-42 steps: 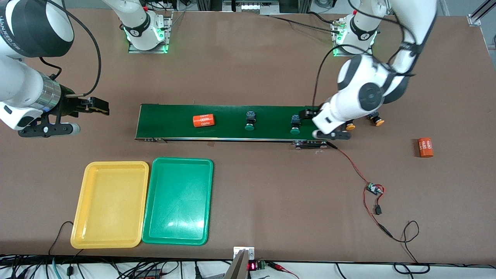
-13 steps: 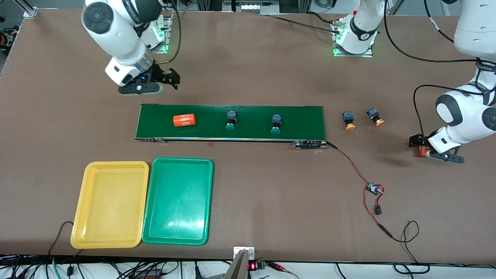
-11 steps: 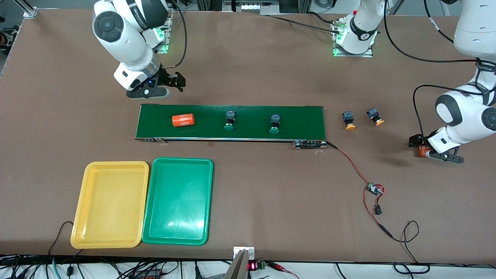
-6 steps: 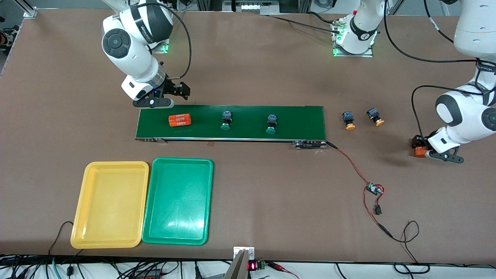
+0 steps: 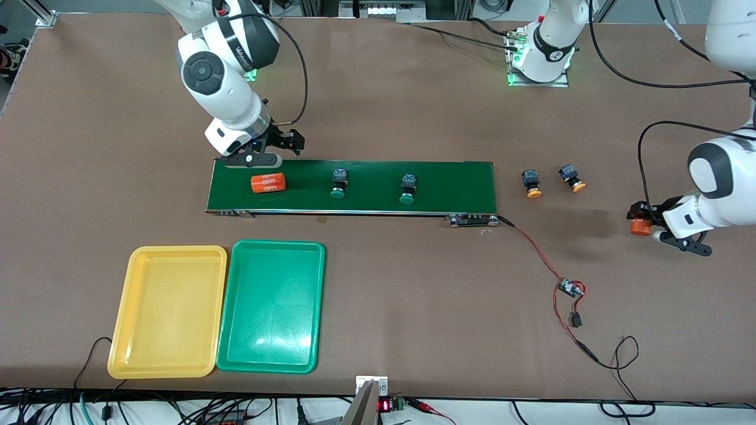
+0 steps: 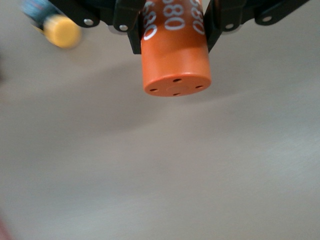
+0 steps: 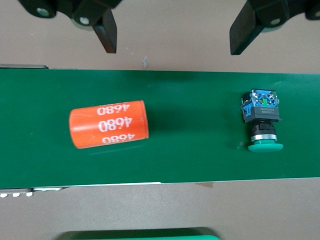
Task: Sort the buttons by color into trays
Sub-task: 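Grasp the belt cylinder with the right gripper while the left gripper grasps another, then lift the cylinder with the right gripper while the left gripper places another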
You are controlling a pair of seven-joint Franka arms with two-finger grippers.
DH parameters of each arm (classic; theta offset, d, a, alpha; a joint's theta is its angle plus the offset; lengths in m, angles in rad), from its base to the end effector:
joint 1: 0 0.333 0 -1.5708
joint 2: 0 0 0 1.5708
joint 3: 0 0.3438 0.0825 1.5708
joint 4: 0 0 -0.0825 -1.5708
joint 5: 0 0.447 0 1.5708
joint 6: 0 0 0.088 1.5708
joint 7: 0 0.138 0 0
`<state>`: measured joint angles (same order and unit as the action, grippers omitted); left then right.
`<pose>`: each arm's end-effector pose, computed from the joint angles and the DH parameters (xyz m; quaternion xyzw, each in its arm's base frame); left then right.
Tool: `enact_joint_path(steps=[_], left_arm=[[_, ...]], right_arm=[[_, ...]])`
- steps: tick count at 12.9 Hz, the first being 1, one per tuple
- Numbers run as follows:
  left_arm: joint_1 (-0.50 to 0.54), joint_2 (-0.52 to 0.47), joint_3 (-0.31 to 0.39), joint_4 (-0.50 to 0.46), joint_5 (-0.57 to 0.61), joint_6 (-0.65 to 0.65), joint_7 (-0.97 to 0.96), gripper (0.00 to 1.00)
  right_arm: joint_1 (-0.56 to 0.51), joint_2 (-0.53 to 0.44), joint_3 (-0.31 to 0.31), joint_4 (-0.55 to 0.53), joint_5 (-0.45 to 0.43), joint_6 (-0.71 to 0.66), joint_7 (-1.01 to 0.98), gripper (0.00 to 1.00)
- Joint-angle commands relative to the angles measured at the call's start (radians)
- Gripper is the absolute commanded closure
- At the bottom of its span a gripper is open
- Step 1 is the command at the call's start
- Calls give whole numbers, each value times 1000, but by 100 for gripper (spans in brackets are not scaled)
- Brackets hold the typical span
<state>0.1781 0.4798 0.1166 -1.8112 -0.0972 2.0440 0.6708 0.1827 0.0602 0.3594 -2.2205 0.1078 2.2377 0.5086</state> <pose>0.6484 0.1859 0.2137 0.9793 -0.1619 -0.1012 0.0675 0.4921 0.3035 0.3034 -0.9983 0.0175 0.0434 0.0352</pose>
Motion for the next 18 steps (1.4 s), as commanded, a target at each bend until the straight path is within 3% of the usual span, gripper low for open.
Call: enact_joint_path(steps=[1, 5, 9, 14, 18], left_arm=[[-22, -21, -55, 49, -6, -146, 97, 83], [-38, -26, -211, 35, -7, -151, 360, 84], [-69, -27, -417, 21, -7, -113, 412, 88], [-86, -81, -612, -181, -7, 155, 397, 92], [-131, -84, -649, -246, -6, 258, 389, 92]], right_arm=[[29, 49, -4, 35, -36, 29, 60, 0], [52, 133, -8, 94, -100, 46, 141, 0], [80, 179, -17, 142, -128, 46, 212, 0], [87, 230, -20, 174, -142, 48, 319, 0], [110, 263, -20, 186, -140, 49, 387, 0]])
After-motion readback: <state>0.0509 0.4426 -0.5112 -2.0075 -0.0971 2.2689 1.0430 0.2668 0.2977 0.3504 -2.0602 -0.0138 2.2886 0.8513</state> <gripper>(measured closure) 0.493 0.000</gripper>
